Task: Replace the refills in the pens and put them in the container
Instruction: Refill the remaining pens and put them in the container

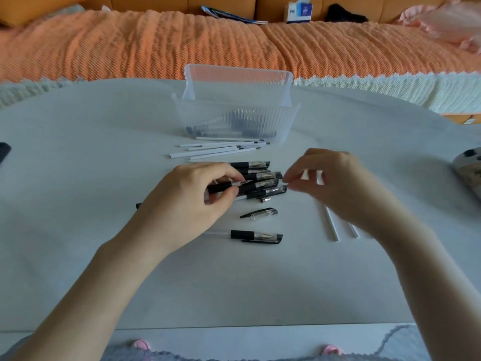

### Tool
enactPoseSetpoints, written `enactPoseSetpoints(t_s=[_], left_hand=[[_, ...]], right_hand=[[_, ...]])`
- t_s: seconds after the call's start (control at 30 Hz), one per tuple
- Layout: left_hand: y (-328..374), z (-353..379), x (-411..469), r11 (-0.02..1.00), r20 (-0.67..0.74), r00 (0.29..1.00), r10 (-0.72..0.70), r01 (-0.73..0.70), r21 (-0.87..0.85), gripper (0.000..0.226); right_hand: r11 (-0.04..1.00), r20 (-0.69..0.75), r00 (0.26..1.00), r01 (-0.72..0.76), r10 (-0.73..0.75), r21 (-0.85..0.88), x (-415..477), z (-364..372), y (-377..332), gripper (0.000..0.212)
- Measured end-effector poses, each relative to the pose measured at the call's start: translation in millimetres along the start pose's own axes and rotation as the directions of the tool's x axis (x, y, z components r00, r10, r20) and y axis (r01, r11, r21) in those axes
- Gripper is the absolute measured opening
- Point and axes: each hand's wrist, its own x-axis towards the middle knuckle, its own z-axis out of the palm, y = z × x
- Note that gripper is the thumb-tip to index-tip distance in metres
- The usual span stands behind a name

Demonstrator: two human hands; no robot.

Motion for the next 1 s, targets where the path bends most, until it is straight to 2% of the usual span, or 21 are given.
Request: enactPoseSetpoints(t_s=[0.13,0.4,0.57,0.67,0.83,1.0], left_hand=[[0.0,-0.9,0.1,1.0,0.015,1.0,0.014,-0.014,0.009,0.013],[-1.7,-1.8,0.0,1.0,0.033,0.999,-0.017,0.017,-0.01,0.018],[-1.0,-2.0,0.4,0.999,0.028,0.999,-0.03,0.031,-0.023,0.018],[-2.1,-2.0,1.3,1.0,0.028,0.999,-0.019,0.019,-0.013,0.013],[-0.9,-2.8,0.9,1.0,0.031,0.999,-0.014,0.015,-0.001,0.012],[2.6,-2.7,1.7,1.0,0.027,0.999,-0.018,0.018,-0.001,0.013]], right_hand=[[0.994,0.037,0.993,0.11,-0.11,-0.009,0.1,18.3,-5.8,0.009],[0.963,0.078,0.98,0.194,-0.183,-0.186,0.0,28.4,-12.3,0.006],[0.954,0.089,0.975,0.22,-0.205,-0.205,1.2,31.5,-10.3,0.003],[0.98,0.042,0.985,0.174,-0.17,-0.101,0.8,26.8,-8.6,0.002],[0.974,0.009,0.995,0.095,-0.099,0.207,-2.0,17.5,-12.8,0.004],[0.957,0.011,0.995,0.092,-0.099,0.276,-2.4,21.1,-20.5,0.006]])
